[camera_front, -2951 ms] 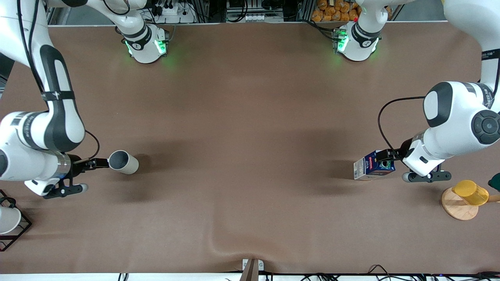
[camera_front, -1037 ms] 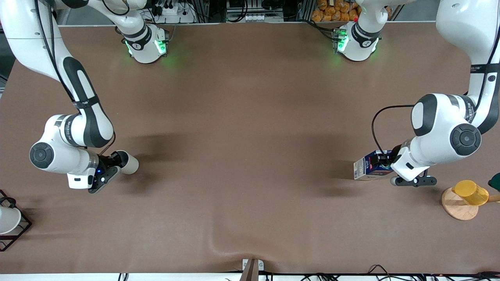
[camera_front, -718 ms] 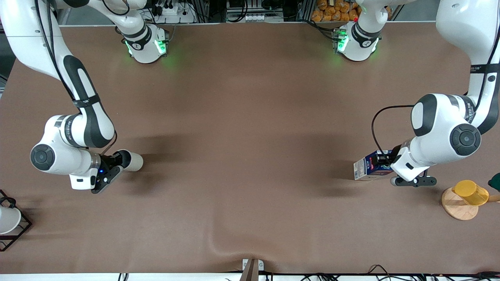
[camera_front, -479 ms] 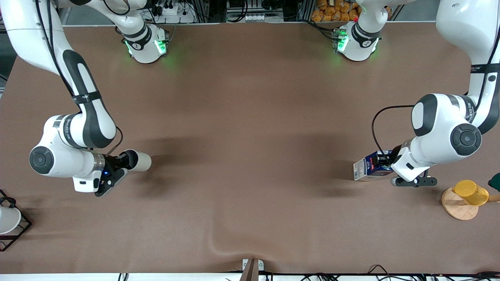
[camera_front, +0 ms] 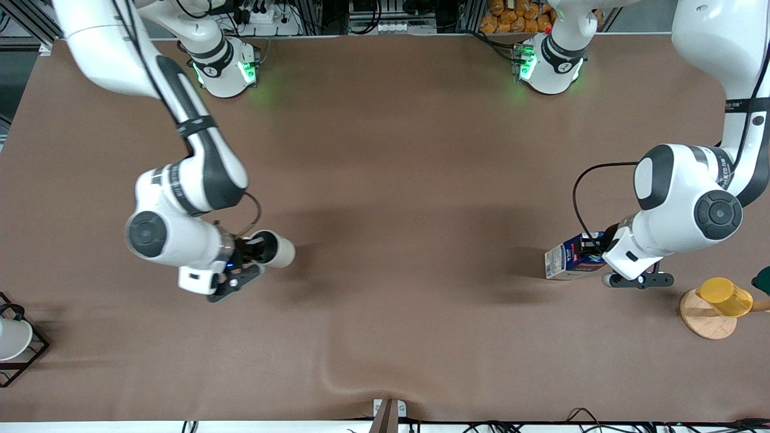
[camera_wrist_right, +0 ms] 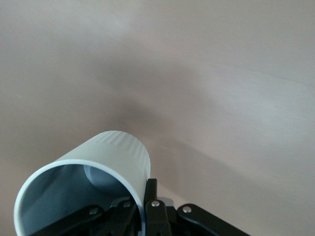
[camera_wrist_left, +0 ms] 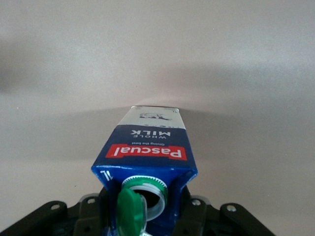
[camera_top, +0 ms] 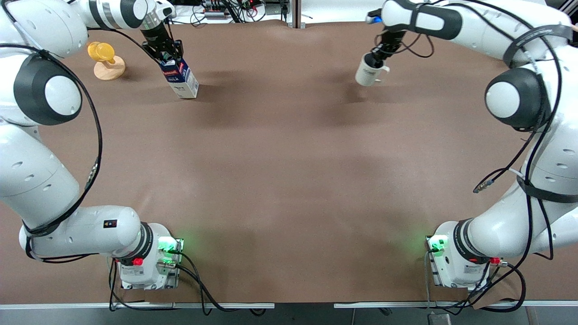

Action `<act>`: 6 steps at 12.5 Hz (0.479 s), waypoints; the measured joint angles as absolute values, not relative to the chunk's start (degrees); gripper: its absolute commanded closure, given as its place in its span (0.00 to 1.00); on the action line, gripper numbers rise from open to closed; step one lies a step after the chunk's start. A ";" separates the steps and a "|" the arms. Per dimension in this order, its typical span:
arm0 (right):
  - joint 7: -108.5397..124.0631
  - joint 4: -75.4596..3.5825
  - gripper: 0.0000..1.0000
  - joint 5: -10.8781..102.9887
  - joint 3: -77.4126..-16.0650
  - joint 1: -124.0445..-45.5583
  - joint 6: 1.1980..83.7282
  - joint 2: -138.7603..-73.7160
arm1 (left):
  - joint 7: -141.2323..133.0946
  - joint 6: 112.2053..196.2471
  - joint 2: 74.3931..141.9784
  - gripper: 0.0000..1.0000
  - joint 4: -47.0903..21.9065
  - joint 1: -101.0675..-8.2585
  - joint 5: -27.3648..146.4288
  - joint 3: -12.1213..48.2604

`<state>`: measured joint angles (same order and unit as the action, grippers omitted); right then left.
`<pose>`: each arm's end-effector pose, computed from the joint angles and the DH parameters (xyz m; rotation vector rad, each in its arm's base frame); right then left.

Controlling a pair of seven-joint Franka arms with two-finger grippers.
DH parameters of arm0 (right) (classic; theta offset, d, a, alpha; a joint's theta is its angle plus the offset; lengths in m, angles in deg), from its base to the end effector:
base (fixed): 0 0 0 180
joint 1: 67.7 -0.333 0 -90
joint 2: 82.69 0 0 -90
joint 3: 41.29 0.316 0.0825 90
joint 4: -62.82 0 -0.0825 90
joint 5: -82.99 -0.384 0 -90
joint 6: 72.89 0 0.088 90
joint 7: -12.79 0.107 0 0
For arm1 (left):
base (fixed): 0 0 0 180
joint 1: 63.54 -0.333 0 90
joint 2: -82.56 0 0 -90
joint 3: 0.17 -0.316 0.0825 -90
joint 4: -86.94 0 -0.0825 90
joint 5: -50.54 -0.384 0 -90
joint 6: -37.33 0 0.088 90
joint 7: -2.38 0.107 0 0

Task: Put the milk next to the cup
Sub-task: 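Carry the white mug with the right gripper toward the table middle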

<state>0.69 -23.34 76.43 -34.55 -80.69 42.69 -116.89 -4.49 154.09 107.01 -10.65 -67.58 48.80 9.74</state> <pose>0.6591 0.2298 0.3142 -2.8894 -0.7136 0.1361 0.6506 -0.0546 0.3416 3.1028 0.0229 -0.1399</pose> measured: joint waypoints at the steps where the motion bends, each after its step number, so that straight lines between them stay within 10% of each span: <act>1: 4.18 -21.58 1.00 76.27 -34.54 -82.72 42.81 -118.17 | -4.49 154.13 107.01 0.50 -10.59 -67.57 48.80 9.75; 6: 17.98 -14.78 1.00 76.24 -34.72 -91.67 45.92 -125.15 | -4.49 154.16 107.00 0.50 -10.26 -67.57 48.79 9.76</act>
